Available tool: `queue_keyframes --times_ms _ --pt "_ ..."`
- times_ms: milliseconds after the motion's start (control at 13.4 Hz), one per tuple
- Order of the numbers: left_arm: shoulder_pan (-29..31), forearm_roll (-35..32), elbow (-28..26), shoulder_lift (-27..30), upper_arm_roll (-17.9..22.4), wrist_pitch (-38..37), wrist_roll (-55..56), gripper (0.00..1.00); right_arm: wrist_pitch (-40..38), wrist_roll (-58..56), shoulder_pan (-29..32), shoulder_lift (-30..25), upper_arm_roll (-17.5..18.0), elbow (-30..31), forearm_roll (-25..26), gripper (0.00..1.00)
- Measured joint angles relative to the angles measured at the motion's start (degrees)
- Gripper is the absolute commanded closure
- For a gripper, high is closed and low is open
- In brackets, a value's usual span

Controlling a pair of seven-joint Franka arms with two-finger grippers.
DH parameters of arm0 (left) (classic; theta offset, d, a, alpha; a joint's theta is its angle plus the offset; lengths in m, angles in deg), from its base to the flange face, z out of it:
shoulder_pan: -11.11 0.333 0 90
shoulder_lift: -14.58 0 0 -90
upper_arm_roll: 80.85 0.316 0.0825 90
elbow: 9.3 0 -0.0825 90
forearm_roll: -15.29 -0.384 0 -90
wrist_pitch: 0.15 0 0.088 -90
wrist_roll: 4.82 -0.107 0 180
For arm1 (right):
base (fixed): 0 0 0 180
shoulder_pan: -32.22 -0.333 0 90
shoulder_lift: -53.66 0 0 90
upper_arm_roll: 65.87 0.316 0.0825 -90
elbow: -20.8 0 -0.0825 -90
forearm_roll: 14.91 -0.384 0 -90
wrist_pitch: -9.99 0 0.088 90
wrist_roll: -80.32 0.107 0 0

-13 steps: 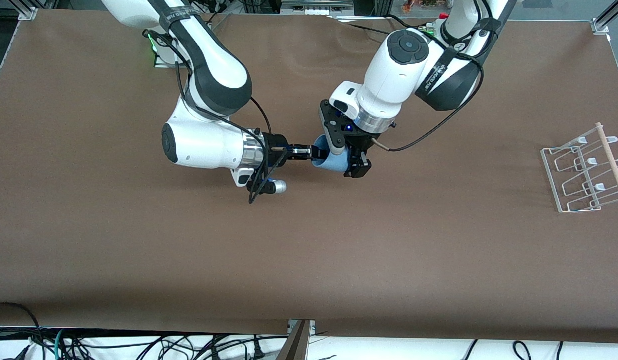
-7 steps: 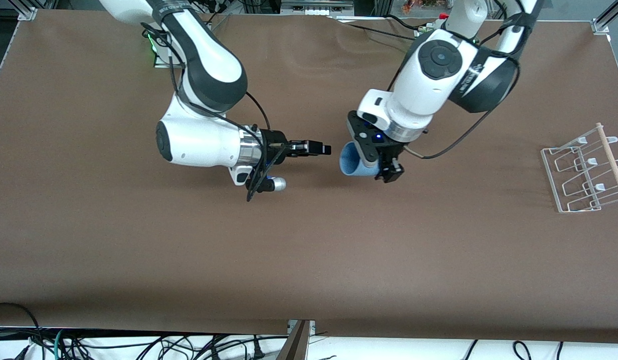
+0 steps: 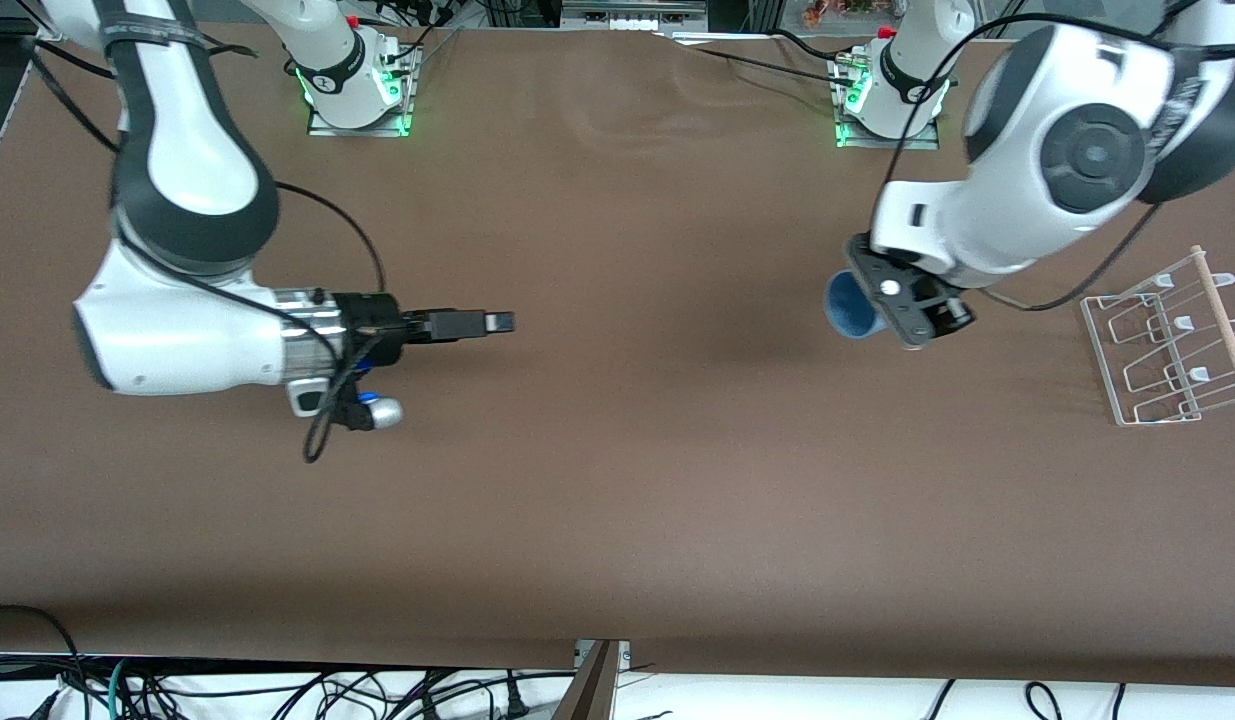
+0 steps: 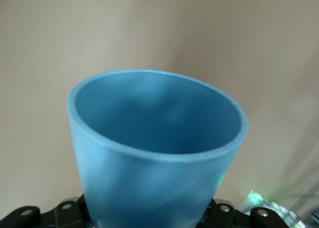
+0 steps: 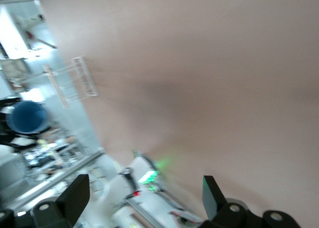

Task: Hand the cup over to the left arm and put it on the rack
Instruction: 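Move the cup to the rack while the right gripper retracts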

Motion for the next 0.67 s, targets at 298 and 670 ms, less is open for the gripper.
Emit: queue_keyframes --times_ms 298,670 --pt "11.8 -7.7 -0.4 -0.6 0.3 -7.9 -0.3 1.00 -0.4 -2.9 -0.2 -0.9 0.6 -2.1 23.4 0.00" --pt "21.2 -24.6 -0.7 -5.5 0.3 -11.3 -0.8 1.00 -3.7 -5.9 0.3 -6.5 -1.0 -2.2 38.8 0.00"
